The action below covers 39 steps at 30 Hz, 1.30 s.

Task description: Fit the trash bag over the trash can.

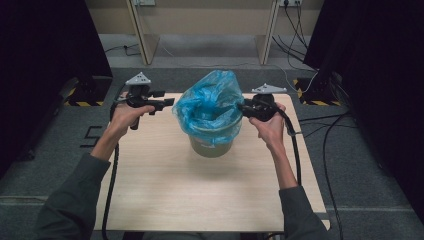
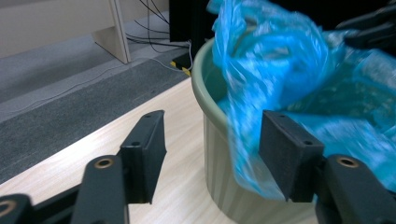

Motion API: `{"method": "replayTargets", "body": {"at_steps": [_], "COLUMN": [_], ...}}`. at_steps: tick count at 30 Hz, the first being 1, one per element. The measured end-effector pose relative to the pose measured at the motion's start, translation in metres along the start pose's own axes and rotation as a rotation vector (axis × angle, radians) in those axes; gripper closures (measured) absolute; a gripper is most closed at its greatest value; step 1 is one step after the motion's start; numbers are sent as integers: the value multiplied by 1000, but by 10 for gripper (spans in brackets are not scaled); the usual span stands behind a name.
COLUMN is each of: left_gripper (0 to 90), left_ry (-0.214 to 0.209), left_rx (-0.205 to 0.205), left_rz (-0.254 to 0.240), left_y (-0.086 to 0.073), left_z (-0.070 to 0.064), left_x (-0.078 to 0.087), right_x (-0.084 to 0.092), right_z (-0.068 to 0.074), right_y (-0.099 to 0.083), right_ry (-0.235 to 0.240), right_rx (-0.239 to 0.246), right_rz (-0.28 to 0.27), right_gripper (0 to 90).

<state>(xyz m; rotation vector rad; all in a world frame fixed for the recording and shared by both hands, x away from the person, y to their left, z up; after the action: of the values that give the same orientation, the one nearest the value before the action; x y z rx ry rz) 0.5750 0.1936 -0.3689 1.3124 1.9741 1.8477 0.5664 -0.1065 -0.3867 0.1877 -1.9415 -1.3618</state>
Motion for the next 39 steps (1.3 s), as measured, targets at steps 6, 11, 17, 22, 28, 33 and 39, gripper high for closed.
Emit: {"method": "replayTargets", "body": {"at_steps": [6,11,17,22,28,33,39], "left_gripper": [381,371,362,383,719,830,875], "left_ry": [-2,-11,-13,-2,-39,-23,18], "left_rx": [38,32,63,87,84,84,70], "left_rz": [-18,-4,2,-8,27,13,37], "left_y": [14,24,34,39,35,30,7], "left_z": [-3,-13,-15,-14,-8,10,34], "left_x": [-10,-25,-47,-61,-80,-75,-63], "right_x": [-15,-17,16,18,12,19,47], "right_z": [-16,-23,5,20,10,-1,19], "right_y": [6,16,18,5,-2,-2,-9], "right_ry": [33,10,-51,-42,-22,-32,-19], "right_rx": [40,39,-12,27,5,-32,-37], "right_rz": [-6,-17,17,57,35,6,-34], "right_gripper": [642,526,405,480,567,502,375]}}
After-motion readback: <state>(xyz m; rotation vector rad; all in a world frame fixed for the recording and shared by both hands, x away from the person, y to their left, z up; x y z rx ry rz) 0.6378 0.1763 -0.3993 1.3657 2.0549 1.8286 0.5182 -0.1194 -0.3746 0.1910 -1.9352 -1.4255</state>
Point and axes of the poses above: each handheld gripper's, and its own axes: x roughly backward along the jaws, y roughly out of its top, z roughly to its left, the point moved 8 cm from there along -x, roughly forward along the jaws, and after that the axes turned 12 degrees about x, right-handed, at the moved point
